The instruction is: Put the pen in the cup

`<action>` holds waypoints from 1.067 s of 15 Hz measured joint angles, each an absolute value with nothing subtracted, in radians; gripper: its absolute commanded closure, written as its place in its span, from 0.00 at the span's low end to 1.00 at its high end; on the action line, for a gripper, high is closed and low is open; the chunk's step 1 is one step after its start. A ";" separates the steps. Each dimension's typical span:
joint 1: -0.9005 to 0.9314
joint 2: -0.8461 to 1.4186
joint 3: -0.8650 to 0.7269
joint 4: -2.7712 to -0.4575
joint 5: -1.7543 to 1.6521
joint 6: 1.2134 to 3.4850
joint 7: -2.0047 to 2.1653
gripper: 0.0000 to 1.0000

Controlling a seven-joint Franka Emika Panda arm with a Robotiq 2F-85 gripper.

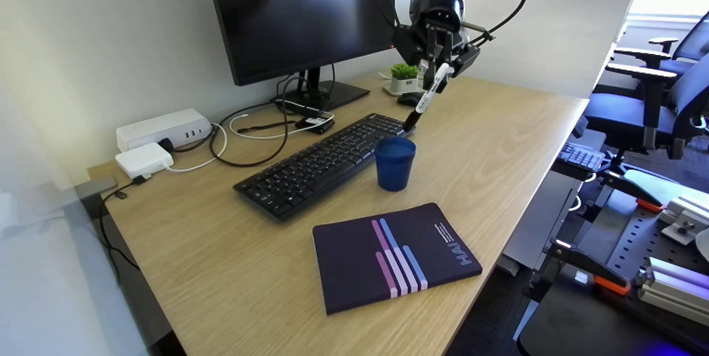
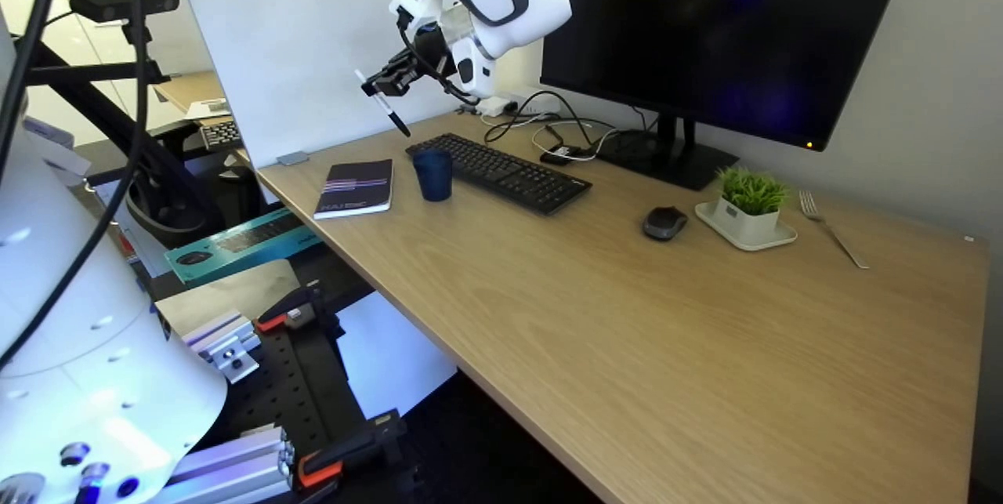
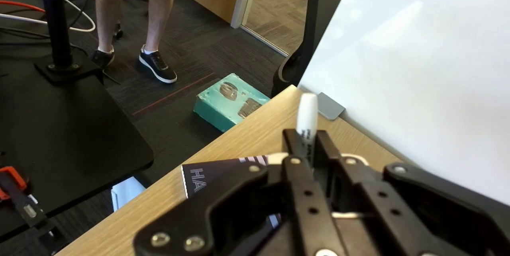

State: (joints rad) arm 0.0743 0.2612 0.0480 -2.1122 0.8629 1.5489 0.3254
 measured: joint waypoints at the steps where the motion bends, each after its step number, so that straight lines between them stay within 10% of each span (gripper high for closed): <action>1: 0.076 0.266 0.048 -2.112 0.863 1.549 0.322 0.97; 16: 0.081 0.342 0.047 -2.112 0.859 1.625 0.256 0.97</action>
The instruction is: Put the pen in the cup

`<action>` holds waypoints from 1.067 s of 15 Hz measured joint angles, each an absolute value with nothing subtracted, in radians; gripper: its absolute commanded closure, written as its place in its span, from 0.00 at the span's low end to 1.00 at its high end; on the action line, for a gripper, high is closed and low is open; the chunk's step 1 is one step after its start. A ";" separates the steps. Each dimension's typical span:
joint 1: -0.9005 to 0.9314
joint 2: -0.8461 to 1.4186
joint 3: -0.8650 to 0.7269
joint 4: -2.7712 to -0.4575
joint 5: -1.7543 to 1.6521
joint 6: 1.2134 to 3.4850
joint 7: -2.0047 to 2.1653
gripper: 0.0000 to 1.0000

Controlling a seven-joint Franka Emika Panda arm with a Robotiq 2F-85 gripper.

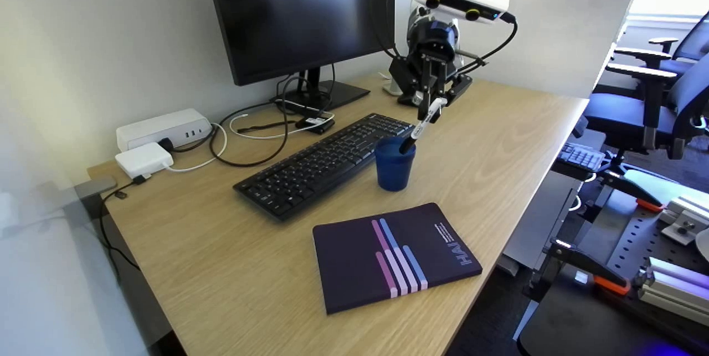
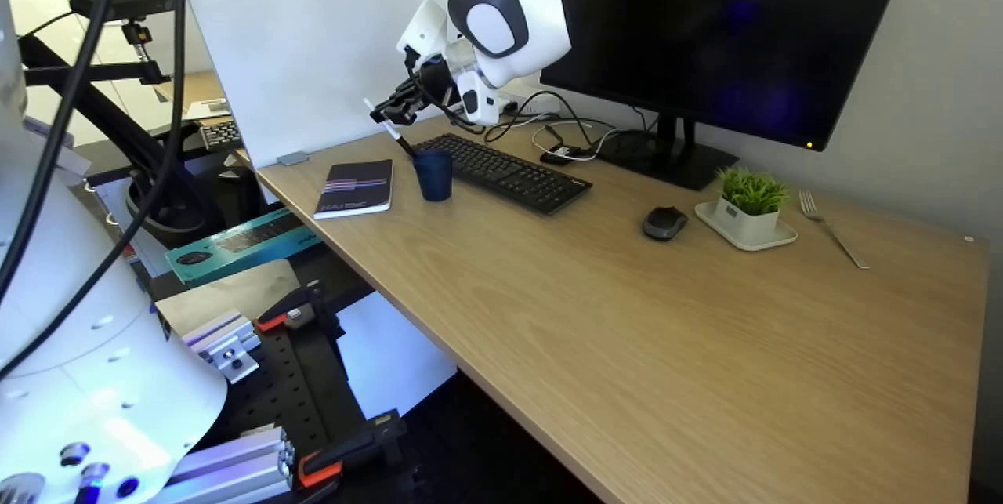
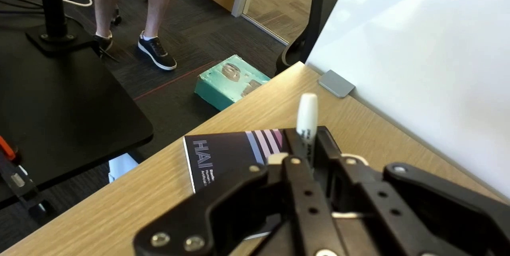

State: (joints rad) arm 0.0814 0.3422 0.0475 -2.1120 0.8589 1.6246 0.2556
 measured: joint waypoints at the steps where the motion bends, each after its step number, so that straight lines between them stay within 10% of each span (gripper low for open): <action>1: 0.081 0.346 0.047 -2.112 0.859 1.633 0.251 0.97; 16: 0.084 0.395 0.047 -2.109 0.854 1.736 0.196 0.97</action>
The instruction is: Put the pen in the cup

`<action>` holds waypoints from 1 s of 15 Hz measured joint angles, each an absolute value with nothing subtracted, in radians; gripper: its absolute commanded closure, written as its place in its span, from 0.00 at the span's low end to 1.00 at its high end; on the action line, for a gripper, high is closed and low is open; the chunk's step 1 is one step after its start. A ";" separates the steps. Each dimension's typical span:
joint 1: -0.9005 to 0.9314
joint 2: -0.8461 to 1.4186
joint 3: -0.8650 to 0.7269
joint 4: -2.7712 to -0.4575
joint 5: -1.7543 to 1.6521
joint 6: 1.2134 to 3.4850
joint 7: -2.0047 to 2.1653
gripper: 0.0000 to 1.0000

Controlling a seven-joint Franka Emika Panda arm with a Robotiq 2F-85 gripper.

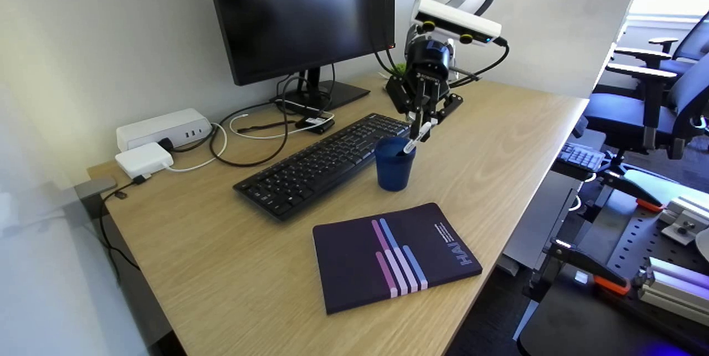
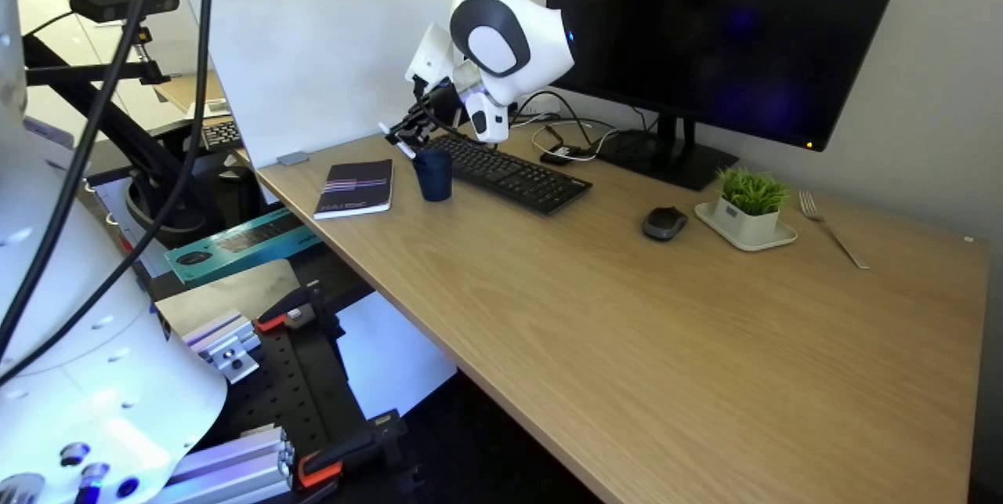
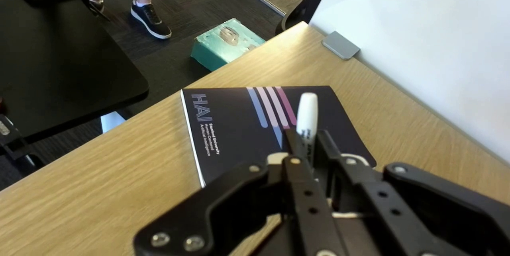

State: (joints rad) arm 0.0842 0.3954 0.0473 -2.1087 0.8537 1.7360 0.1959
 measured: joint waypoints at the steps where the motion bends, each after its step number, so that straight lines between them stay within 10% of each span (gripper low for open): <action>1: 0.085 0.400 0.047 -2.108 0.854 1.737 0.193 0.97; 6: 0.087 0.404 0.047 -2.108 0.854 1.743 0.188 0.97; 7: 0.087 0.404 0.047 -2.108 0.854 1.743 0.187 0.62; 15: 0.090 0.404 0.048 -2.107 0.854 1.747 0.181 0.13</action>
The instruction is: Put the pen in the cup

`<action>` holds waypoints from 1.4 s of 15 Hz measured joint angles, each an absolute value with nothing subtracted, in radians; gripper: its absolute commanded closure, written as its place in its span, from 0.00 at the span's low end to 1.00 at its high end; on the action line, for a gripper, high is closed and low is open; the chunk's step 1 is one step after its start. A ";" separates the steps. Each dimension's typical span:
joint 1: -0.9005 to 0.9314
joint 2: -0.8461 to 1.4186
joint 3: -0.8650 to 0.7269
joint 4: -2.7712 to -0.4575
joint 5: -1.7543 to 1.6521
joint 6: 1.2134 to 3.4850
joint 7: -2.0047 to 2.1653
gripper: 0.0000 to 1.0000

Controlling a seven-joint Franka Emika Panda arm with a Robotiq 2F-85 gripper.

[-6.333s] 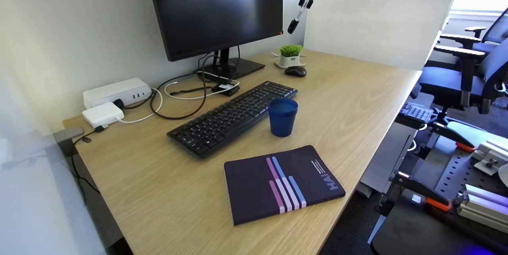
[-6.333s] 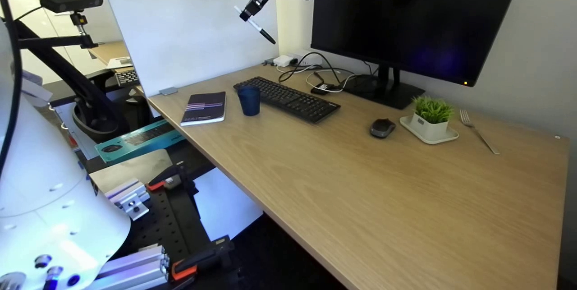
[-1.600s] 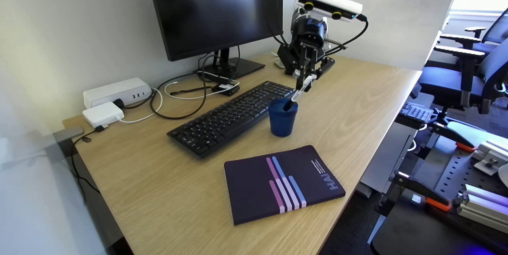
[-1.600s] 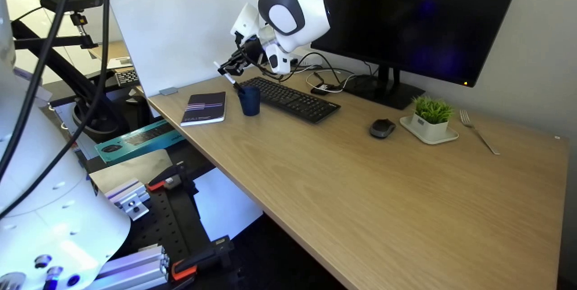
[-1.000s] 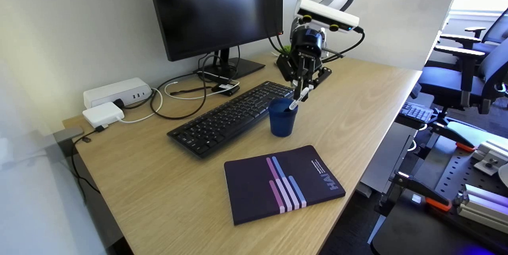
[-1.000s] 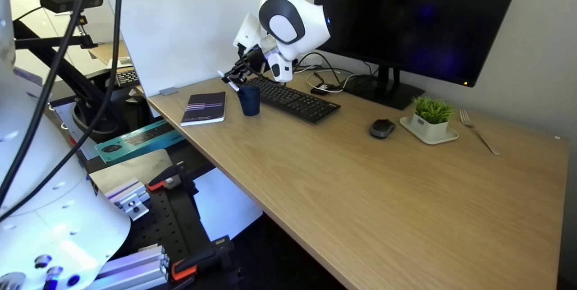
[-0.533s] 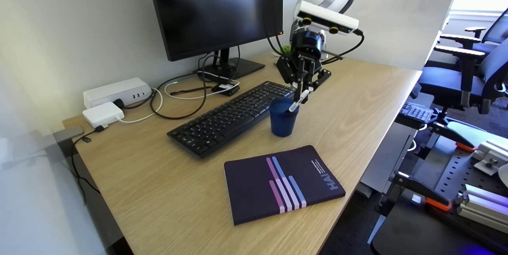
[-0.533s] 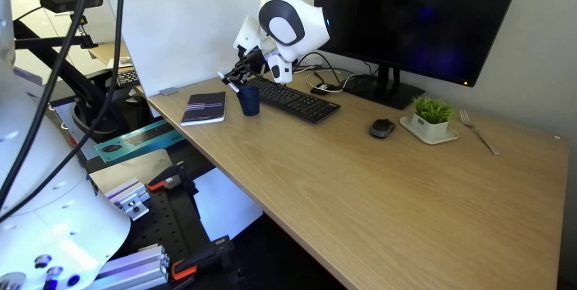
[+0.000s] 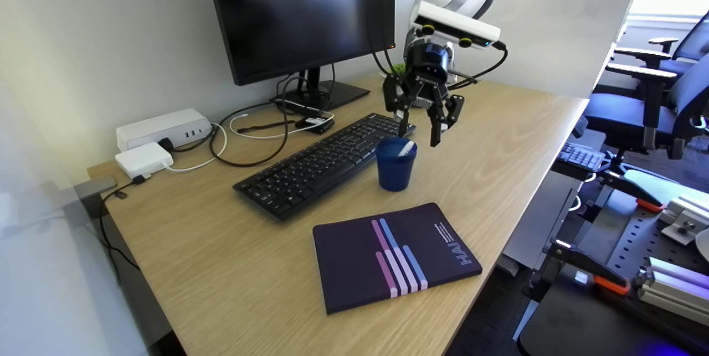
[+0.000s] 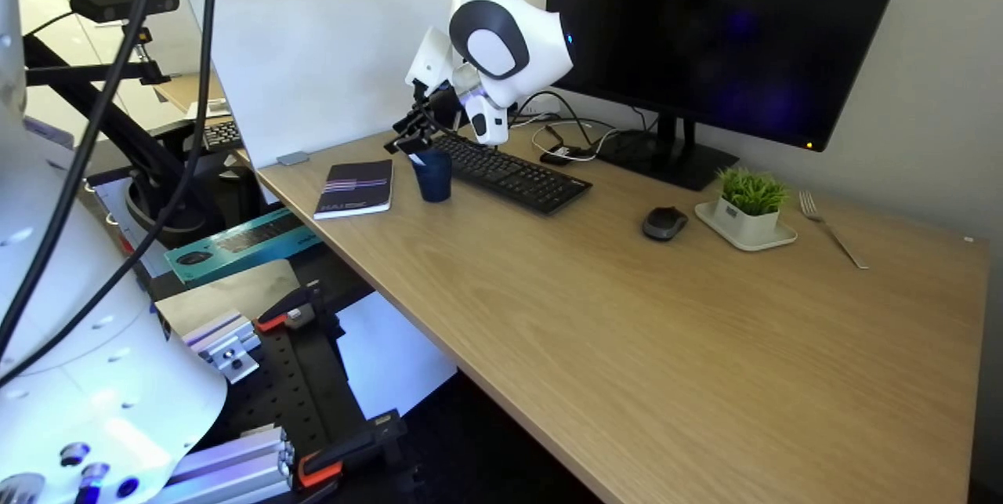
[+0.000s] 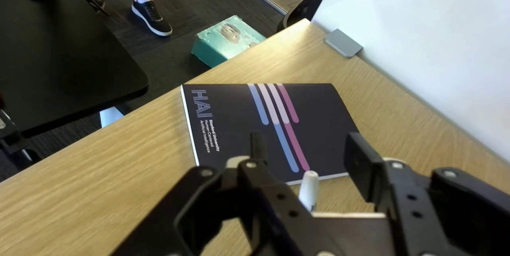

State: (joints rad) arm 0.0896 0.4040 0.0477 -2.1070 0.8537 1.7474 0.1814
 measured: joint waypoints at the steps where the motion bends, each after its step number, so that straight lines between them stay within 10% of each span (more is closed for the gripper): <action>1: 0.090 0.404 0.048 -2.107 0.854 1.748 0.181 0.07; 21: 0.080 -0.048 0.004 -2.070 0.317 1.750 0.196 0.00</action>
State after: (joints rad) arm 0.0799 -0.0478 0.0038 -2.0698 0.3166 1.7502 0.1961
